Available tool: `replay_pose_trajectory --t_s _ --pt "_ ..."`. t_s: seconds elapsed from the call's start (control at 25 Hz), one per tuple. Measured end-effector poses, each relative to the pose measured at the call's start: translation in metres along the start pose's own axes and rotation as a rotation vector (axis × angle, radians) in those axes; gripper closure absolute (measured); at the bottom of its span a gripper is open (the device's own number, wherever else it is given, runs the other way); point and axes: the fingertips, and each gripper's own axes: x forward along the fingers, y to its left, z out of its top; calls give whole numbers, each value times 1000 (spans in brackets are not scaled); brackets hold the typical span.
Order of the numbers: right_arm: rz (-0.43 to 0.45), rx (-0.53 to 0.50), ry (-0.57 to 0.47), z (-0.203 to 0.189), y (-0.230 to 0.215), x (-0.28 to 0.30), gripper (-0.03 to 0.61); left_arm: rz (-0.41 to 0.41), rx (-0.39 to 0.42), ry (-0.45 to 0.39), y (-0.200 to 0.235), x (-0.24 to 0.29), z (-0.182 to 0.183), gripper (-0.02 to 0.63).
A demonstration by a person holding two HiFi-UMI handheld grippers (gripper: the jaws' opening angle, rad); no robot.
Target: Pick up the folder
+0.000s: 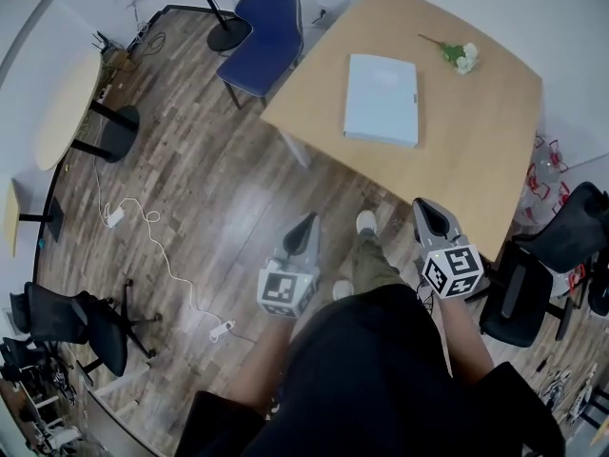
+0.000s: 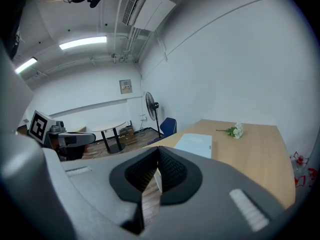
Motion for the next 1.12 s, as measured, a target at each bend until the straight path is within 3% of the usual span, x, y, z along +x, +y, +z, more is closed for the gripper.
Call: replay_pose_trajectory --t_s 0.2,0.44,0.64,0.76,0.96,1.12 --pt "-17 16 -5 31 -55 59 577 -51 -40 21 19 69 19 614" --pt "-19 34 25 53 -127 104 577 -21 -116 44 41 164 43 614" --pt "-25 67 52 57 -184 137 577 -47 -328 77 57 234 27 614" --pt "-24 87 68 52 -216 157 577 16 -408 122 77 266 8 614" --pt "-48 98 115 36 -268 197 575 79 -379 198 91 306 -24 614" --pt "-51 161 171 20 -281 224 569 113 -376 262 105 326 -46 612"
